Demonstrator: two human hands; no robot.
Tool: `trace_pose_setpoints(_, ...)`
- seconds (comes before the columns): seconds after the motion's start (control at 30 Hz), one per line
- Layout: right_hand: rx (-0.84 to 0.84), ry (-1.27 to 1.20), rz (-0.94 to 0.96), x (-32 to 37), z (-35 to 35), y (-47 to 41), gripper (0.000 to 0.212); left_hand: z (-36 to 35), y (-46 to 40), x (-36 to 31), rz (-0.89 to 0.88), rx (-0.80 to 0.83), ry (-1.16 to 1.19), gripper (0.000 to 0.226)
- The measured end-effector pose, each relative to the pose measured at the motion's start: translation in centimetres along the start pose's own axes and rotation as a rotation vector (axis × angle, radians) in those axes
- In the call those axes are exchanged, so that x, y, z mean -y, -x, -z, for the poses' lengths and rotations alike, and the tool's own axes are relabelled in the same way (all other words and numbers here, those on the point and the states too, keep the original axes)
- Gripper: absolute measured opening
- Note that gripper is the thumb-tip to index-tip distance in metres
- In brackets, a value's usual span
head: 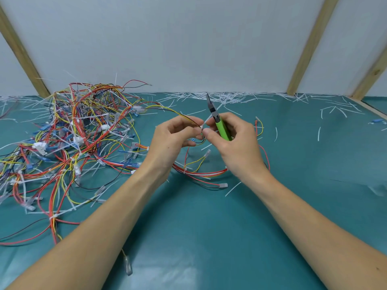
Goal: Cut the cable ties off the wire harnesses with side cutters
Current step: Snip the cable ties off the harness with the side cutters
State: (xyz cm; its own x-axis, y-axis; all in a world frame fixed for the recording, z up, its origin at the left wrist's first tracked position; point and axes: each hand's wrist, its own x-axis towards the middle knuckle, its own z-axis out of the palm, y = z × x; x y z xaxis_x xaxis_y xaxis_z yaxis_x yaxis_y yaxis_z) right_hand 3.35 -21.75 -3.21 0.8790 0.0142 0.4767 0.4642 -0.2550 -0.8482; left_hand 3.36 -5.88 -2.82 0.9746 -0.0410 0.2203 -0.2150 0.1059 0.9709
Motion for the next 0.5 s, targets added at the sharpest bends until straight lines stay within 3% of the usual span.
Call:
trace_pose_setpoints(0.23,-0.023,0.099,-0.002,0.1,0.5,-0.1,0.009,-0.1,0.3,0.0,-0.016,-0.103,0.096,0.003)
trace_pose_setpoints(0.5,-0.010,0.480,0.172,-0.4,2.1,-0.9,0.035,0.4,0.2,-0.1,-0.028,-0.222,0.115,0.007)
